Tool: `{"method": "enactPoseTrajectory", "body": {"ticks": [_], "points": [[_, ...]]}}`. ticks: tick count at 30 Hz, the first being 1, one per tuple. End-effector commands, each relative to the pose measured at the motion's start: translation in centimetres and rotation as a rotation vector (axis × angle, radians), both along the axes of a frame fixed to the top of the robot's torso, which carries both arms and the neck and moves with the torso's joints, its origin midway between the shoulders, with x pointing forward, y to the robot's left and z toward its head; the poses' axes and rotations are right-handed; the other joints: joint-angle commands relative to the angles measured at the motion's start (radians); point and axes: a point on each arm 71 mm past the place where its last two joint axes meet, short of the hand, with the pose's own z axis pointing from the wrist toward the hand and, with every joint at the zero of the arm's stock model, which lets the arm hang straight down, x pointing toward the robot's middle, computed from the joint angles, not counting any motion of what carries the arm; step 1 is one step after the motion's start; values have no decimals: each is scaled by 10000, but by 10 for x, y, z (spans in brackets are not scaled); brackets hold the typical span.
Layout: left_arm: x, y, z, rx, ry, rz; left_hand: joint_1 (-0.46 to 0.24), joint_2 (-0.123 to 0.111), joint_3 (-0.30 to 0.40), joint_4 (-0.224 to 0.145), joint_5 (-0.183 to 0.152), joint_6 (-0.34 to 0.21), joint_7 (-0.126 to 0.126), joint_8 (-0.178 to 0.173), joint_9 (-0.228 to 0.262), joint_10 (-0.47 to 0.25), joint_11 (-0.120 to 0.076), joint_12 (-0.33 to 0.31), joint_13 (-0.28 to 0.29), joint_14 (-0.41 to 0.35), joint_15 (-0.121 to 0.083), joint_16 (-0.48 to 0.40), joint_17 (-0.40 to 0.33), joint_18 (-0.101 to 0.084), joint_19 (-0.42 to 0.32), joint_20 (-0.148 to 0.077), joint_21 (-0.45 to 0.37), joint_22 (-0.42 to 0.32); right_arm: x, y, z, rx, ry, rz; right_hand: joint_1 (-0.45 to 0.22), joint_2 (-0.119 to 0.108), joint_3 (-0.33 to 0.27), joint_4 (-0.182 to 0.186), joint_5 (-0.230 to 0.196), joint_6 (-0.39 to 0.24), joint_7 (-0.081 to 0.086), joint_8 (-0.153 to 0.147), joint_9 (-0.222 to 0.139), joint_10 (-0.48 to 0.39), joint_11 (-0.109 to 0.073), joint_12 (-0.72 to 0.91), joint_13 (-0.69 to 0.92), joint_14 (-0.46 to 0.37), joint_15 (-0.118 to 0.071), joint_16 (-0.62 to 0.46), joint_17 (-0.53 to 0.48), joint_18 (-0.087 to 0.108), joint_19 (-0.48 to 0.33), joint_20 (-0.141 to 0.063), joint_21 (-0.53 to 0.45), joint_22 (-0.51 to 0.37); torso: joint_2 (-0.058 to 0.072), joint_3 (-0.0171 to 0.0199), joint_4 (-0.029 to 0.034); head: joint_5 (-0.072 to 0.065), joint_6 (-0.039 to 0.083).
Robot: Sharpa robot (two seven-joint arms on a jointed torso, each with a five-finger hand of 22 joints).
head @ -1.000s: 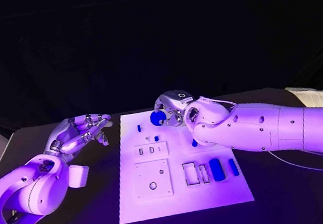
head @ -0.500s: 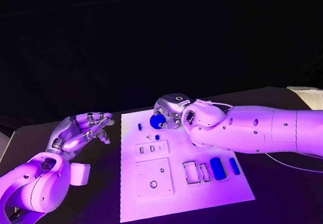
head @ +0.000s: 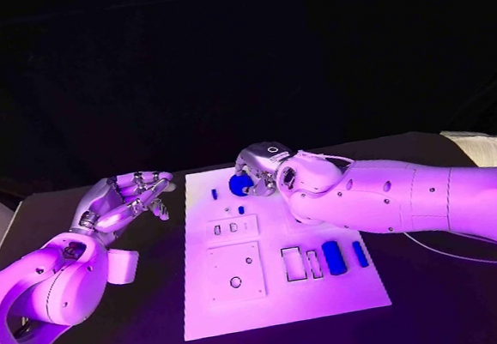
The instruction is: Assemble the parts on the task board
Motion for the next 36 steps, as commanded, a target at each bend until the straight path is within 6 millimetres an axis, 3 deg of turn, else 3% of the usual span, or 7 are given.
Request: {"method": "enactPoseTrajectory", "body": {"ticks": [1, 12, 16, 22, 31, 36], "points": [[-1, -3, 1, -44, -82, -207, 46, -22, 56, 0, -56, -31, -1, -52, 10, -40, 3, -45, 13, -88, 8, 38, 2, 51, -89, -9, 18, 9, 1, 0, -4, -364, 111, -20, -106, -4, 76, -10, -42, -84, 17, 51, -8, 1044, -35, 34, 2634, 1006, -27, 43, 2473, -140, 633, -67, -17, 1346, -4, -9, 21, -21, 21], [-1, -3, 1, -38, -71, -215, 46, -22, 56, 0, -56, -31, -1, -52, 10, -40, 3, -45, 13, -88, 8, 38, 2, 51, -89, -9, 18, 9, 2, 5, -8, -475, 191, 58, -320, -104, 48, 14, -232, -362, 111, -147, -91, 1044, 50, 34, 2634, 1007, 43, 43, 2479, -146, 633, -11, -10, 1368, 4, -1, 17, 12, 17], [-1, -3, 1, -32, -63, -212, 42, -23, 60, 0, -56, -37, 4, -55, 18, -46, 7, -47, 12, -92, 10, 44, 1, 52, -115, -6, 51, 31, 2, 5, -11, -553, 399, 75, -810, -245, -532, 226, -294, -743, 179, -439, -202, 1044, 123, 34, 2634, 1014, 130, 51, 2511, -149, 633, 70, -3, 1390, 14, 2, 22, 26, -2], [0, -2, 1, -24, -54, -200, 42, -23, 60, 0, -56, -37, 4, -55, 18, -46, 7, -47, 12, -92, 10, 44, 1, 52, -115, -6, 51, 31, 2, 2, -13, -553, 483, 73, -1213, 6, -1379, 337, -198, -737, 207, -542, -227, 1044, 155, 34, 2634, 1025, 167, 63, 2562, -155, 643, 123, 20, 1432, -6, 4, 7, 47, -24], [0, -2, 1, -15, -47, -176, 32, -26, 58, 6, -56, -45, 11, -59, 20, -54, 12, -50, 11, -94, 13, 46, 0, 51, -127, -4, 64, 40, 1, -3, -14, -505, 584, 45, -1818, 367, -1826, 370, 276, -601, 197, -559, -224, 1044, 147, 34, 2634, 1036, 165, 74, 2608, -167, 664, 124, 60, 1494, -5, 25, -8, 67, -38], [0, -1, 0, -7, -46, -160, 32, -26, 58, 6, -56, -45, 11, -59, 20, -54, 12, -50, 11, -94, 13, 46, 0, 51, -127, -4, 64, 40, 0, -6, -14, -486, 612, 4, -2005, 430, -1901, 376, 380, -583, 197, -571, -228, 1044, 147, 34, 2634, 1041, 166, 80, 2635, -170, 669, 125, 69, 1508, 3, 29, -9, 72, -46]]}}
